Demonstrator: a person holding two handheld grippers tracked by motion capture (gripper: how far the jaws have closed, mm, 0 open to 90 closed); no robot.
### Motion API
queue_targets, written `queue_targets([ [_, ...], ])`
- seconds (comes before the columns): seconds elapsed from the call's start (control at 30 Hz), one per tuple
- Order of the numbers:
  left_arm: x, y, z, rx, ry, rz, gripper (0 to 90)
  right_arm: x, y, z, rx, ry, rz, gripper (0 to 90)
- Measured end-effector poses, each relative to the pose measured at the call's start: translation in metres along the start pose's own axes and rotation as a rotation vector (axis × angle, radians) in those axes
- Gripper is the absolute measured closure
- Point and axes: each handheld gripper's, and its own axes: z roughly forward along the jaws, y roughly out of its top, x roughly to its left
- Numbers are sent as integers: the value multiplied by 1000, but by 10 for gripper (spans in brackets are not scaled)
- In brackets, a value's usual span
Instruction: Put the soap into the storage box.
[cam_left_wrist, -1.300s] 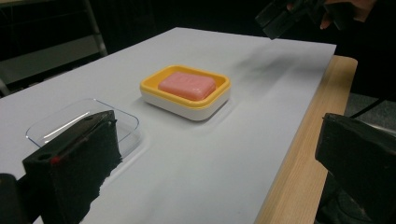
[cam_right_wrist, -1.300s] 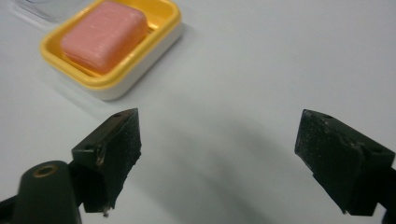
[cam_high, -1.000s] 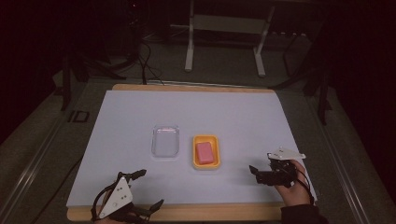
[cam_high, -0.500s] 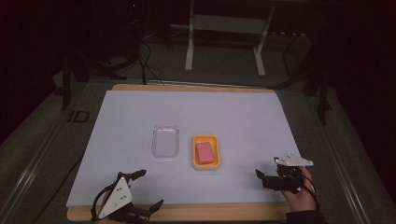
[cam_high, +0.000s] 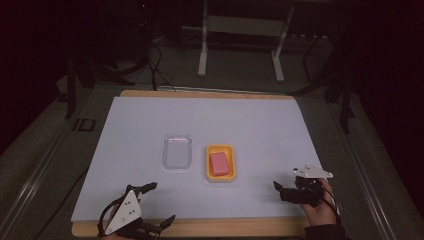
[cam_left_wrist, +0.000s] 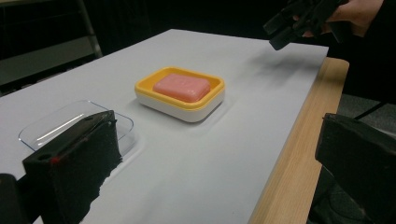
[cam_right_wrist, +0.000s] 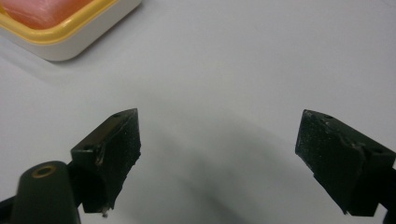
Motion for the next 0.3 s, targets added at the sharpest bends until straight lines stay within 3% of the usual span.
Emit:
queue_targets([
  [0.3, 0, 0, 1, 7, -2, 4, 3, 1, 0, 1, 4, 7, 1, 139],
])
